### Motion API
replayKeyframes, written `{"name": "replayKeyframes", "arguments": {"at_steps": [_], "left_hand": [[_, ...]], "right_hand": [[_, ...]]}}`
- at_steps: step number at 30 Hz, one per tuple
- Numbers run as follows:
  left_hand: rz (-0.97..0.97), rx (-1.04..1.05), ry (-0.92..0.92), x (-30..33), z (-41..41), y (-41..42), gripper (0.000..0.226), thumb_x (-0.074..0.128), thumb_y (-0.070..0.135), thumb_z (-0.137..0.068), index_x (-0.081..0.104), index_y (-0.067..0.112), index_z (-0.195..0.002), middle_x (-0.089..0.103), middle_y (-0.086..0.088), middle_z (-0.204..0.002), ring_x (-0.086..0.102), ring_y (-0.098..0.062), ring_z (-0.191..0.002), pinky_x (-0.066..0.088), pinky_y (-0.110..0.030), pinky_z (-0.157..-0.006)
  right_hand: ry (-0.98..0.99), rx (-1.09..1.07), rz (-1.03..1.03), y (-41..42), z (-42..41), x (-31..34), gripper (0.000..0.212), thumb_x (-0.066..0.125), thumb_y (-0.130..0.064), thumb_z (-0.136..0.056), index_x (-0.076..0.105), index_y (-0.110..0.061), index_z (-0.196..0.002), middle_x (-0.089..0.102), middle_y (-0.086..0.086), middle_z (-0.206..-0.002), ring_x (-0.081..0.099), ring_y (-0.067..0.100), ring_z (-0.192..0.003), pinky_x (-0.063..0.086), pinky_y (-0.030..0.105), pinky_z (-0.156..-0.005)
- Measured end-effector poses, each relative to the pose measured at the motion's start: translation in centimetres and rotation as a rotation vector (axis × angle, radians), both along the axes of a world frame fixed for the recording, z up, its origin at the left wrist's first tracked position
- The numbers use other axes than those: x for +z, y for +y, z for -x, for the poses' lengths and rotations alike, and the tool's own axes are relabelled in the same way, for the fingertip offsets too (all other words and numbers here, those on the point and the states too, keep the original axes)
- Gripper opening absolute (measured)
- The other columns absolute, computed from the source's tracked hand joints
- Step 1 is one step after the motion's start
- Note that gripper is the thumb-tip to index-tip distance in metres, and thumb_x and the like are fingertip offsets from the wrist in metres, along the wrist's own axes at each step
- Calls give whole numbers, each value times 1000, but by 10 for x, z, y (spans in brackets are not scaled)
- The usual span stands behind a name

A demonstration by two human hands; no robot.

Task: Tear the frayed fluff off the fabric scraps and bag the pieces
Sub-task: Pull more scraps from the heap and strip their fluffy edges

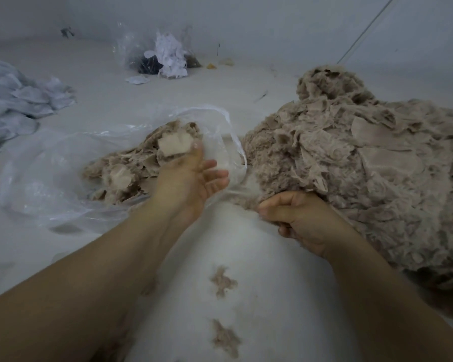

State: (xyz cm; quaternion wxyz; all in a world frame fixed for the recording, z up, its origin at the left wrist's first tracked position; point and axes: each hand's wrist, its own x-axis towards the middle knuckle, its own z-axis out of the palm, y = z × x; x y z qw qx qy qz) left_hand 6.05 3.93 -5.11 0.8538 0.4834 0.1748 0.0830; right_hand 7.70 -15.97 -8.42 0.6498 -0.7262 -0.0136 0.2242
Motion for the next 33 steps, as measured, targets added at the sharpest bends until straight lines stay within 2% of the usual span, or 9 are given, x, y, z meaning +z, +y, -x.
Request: {"name": "replayKeyframes", "arguments": {"at_steps": [2,4,6,8,12,16,20,25,33], "left_hand": [[-312,-108,76,-10,2,-10,19,66,7,-92,59,-1,-107,58,-15,-87,57,-17,-45,46,-25,-42],[-805,-260,94,-23,4,-23,20,72,10,-86,61,6,-102,59,-8,-87,58,-12,-44,40,-23,-36],[-1217,-370,9,-31,-1,-34,19,74,14,-82,58,15,-91,60,-11,-90,67,-21,-70,43,-30,-46],[-1378,-410,-8,-35,-5,-38,17,72,13,-82,65,12,-97,62,-11,-89,63,-30,-86,42,-27,-64],[-1276,-319,-57,-38,-2,-36,9,73,7,-81,68,11,-75,58,8,-63,53,-7,-59,41,-21,-59],[-1226,-210,-176,-34,13,-32,18,74,4,-80,66,19,-72,58,12,-66,52,2,-56,40,-9,-56],[-1388,-275,-375,-29,28,-37,13,71,-1,-79,76,10,-84,57,9,-73,52,1,-62,39,-6,-63],[-1529,-367,-470,-31,38,-40,14,67,-4,-81,76,7,-83,64,-8,-79,58,-21,-71,47,-32,-65],[-1409,-642,-235,-22,50,-23,13,73,4,-78,74,13,-69,60,16,-58,56,4,-57,40,-8,-54]], "right_hand": [[12,8,6,-1,0,1,14,71,-5,-85,72,-14,-74,65,-2,-68,53,6,-62,42,16,-47],[21,10,-2,-1,1,3,13,70,-7,-86,71,-14,-75,65,0,-71,54,6,-63,42,17,-48],[30,8,-16,-2,1,4,12,67,-8,-88,69,-11,-77,65,-1,-67,55,1,-57,42,17,-49],[33,21,-20,-2,2,5,16,63,-12,-92,65,-8,-77,58,-8,-50,52,-3,-47,39,17,-48],[21,5,-29,-1,2,4,31,64,-32,-91,66,-7,-73,37,-8,-43,48,-1,-44,39,16,-46],[10,-11,5,2,1,2,38,67,-46,-85,74,-11,-73,39,-8,-47,41,1,-42,38,18,-46],[16,-33,-27,6,1,3,33,64,-23,-92,60,-17,-59,35,-9,-43,38,1,-37,33,16,-39],[53,-137,-109,5,0,2,51,54,-3,-92,50,-20,-45,33,-4,-43,25,8,-40,30,18,-37],[49,-156,-82,7,-1,-1,37,53,-3,-92,47,-16,-58,32,-5,-42,24,7,-37,28,19,-36]]}}
